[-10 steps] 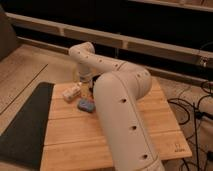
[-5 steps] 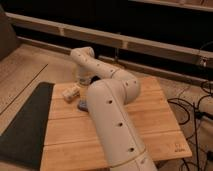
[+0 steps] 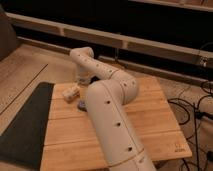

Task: Place the pepper on the white sponge

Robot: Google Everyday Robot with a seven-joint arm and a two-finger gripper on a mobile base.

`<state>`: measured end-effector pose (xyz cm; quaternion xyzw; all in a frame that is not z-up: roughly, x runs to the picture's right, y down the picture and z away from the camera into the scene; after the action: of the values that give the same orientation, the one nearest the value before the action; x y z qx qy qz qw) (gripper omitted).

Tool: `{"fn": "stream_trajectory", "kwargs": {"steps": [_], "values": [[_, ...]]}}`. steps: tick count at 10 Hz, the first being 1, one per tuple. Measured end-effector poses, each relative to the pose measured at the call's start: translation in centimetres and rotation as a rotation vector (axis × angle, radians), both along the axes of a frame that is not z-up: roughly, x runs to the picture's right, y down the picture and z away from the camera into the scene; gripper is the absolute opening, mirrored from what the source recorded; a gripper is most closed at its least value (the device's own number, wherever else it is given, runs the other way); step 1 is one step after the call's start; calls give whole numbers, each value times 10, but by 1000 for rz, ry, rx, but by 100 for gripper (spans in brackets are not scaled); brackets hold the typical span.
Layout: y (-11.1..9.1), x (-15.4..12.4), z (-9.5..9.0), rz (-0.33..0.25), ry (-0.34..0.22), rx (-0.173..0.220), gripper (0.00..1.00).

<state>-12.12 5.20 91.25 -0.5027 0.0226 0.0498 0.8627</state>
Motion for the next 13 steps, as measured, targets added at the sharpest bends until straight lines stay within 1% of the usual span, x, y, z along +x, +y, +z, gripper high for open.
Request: {"fn": "stream_trajectory", "kwargs": {"steps": [2, 5, 8, 9, 10, 12, 13], "values": [[13, 1, 9, -12, 20, -30, 65], [19, -2, 18, -9, 29, -44, 65], [26, -9, 22, -8, 19, -59, 65], [27, -8, 23, -14, 24, -63, 65], [25, -4, 23, -22, 34, -59, 65], [15, 9, 23, -52, 77, -37, 65], [14, 9, 23, -53, 78, -37, 65]]}}
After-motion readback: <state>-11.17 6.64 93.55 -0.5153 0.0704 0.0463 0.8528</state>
